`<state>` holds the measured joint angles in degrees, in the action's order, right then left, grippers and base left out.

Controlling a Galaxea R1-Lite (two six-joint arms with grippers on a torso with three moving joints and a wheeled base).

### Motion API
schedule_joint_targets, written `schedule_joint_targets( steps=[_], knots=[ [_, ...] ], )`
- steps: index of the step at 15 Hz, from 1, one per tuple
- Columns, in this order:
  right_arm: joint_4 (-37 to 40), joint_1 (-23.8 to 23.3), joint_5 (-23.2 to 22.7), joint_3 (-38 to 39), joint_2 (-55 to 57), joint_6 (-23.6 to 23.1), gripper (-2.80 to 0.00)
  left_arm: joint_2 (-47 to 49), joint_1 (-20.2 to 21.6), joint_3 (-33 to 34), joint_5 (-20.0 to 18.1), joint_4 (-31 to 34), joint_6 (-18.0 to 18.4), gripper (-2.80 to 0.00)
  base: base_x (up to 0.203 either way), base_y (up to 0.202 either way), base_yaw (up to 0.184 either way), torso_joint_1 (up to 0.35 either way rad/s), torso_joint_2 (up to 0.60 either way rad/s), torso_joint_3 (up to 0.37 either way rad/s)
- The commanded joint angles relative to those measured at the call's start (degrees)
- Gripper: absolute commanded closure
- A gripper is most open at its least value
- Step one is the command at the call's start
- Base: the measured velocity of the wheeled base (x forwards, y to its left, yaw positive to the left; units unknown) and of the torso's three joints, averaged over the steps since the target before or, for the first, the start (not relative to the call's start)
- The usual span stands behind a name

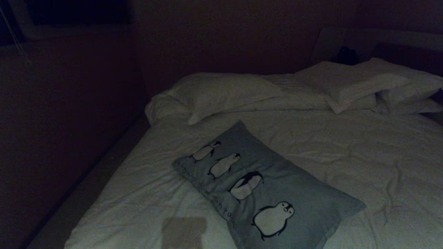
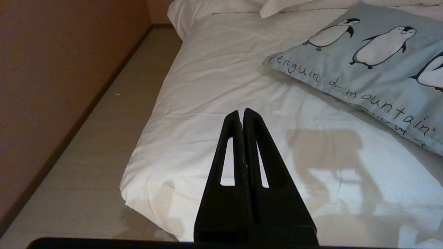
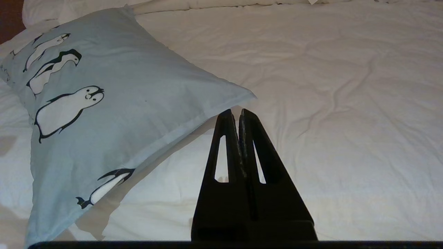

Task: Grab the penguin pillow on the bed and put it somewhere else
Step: Pick up the pillow

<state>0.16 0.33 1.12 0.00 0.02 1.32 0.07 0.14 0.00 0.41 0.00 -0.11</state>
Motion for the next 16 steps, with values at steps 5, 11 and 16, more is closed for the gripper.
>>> schedule_joint_targets(
  steps=[5, 11, 16],
  knots=[
    [0.0, 0.0, 0.0, 0.0, 0.0, 0.0, 0.00, 0.0, 0.0, 0.0, 0.0, 0.0, -0.1, 0.00, 0.000, 0.000, 0.000, 0.000, 0.00, 0.000],
    [-0.1, 0.0, 0.1, 0.0, 0.0, -0.2, 0.00, 0.0, 0.0, 0.0, 0.0, 0.0, -0.1, 0.00, 0.000, 0.000, 0.000, 0.000, 0.00, 0.000],
    [2.4, 0.0, -0.1, -2.5, 0.3, -1.5, 0.00, 0.0, 0.0, 0.0, 0.0, 0.0, 0.0, 0.00, 0.000, 0.000, 0.000, 0.000, 0.00, 0.000]
  ],
)
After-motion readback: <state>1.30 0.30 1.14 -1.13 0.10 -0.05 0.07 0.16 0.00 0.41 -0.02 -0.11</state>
